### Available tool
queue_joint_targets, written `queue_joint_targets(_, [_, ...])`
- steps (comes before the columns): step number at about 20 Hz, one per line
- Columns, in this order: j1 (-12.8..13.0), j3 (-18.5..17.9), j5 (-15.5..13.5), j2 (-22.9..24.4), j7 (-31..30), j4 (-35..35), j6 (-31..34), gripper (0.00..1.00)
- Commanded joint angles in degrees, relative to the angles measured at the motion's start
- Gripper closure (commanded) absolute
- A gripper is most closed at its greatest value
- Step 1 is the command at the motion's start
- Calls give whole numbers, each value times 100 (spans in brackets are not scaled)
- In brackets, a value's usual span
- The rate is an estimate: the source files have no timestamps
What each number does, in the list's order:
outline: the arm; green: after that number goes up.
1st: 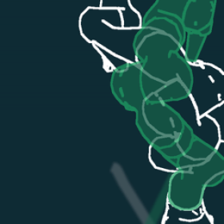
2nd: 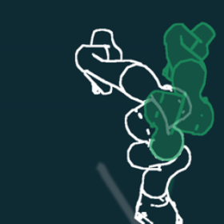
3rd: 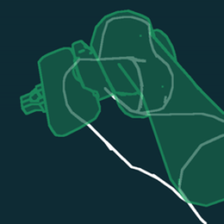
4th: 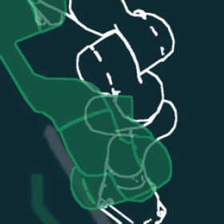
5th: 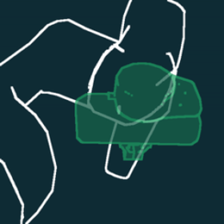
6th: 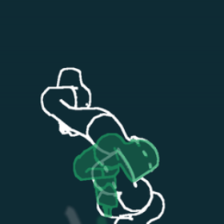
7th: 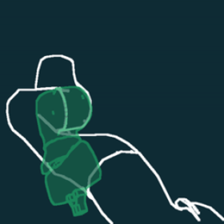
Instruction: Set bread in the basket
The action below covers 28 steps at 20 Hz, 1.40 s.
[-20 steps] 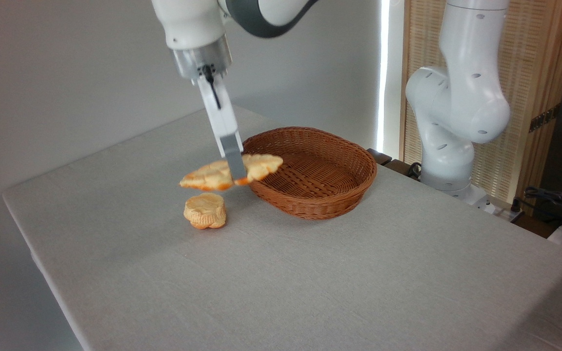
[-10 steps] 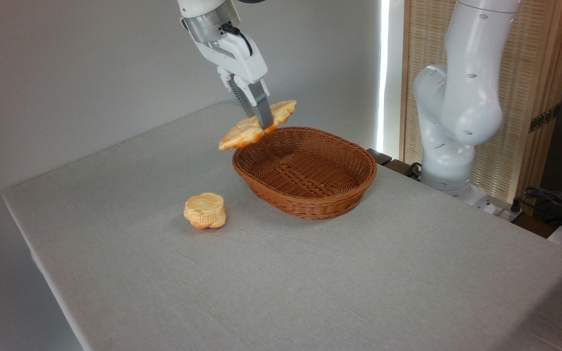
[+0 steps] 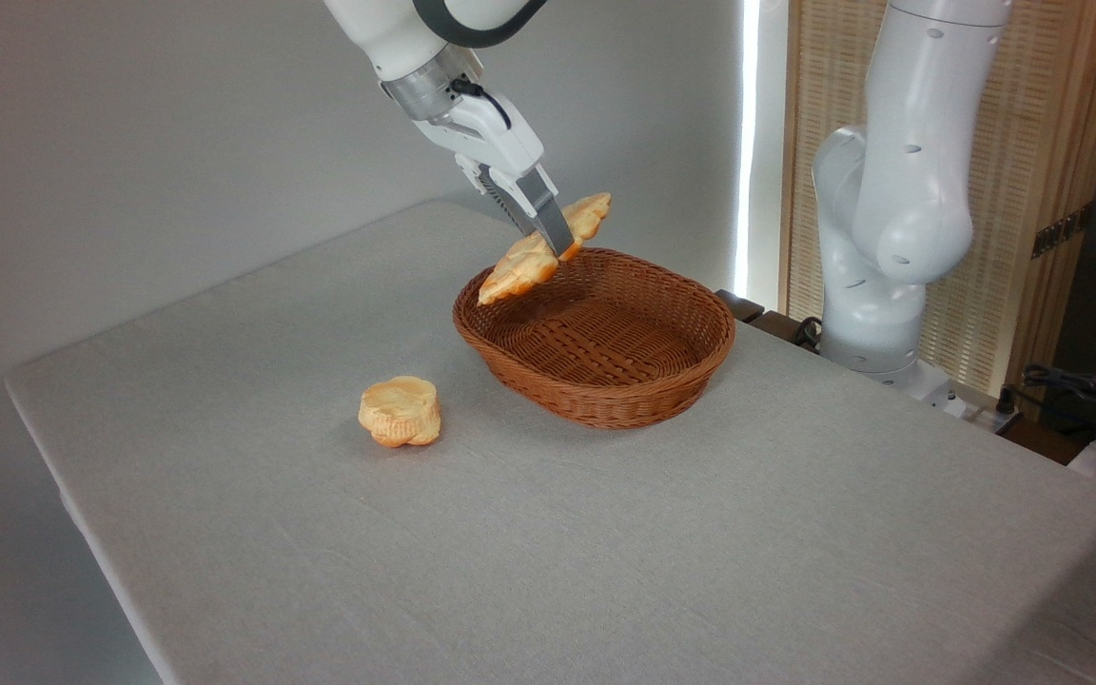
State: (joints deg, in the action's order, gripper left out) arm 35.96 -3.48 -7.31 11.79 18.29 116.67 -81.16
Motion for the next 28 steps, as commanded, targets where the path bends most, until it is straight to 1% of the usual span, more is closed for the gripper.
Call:
queue_joint_targets(1, [77,-74,-104,-36,-72,-30,66,0])
queue_joint_targets(6, [191,-48,-104,-36,-45,-39,39,0])
queue_joint_targets(13, [192,-48,-95,-28,-45,-57,13,0])
queue_joint_targets(16, [157,-100,10,-19,-19,-232,-110,0])
queue_joint_targets(18, [52,-179,185,7,7,-355,-425,0])
queue_joint_targets(20, [-89,-442,388,25,183,-408,-820,0])
queue_joint_targets(22, [-98,-828,493,25,315,-452,-1268,0])
queue_joint_targets(23, [-98,-1056,686,25,394,-487,-1662,0])
queue_joint_targets(24, [-107,-1215,757,8,429,-514,-1918,0])
queue_joint_targets(26, [-107,-1575,837,-45,630,-505,-2358,0])
queue_joint_targets(28, [-107,-1831,837,-124,938,-514,-2413,0])
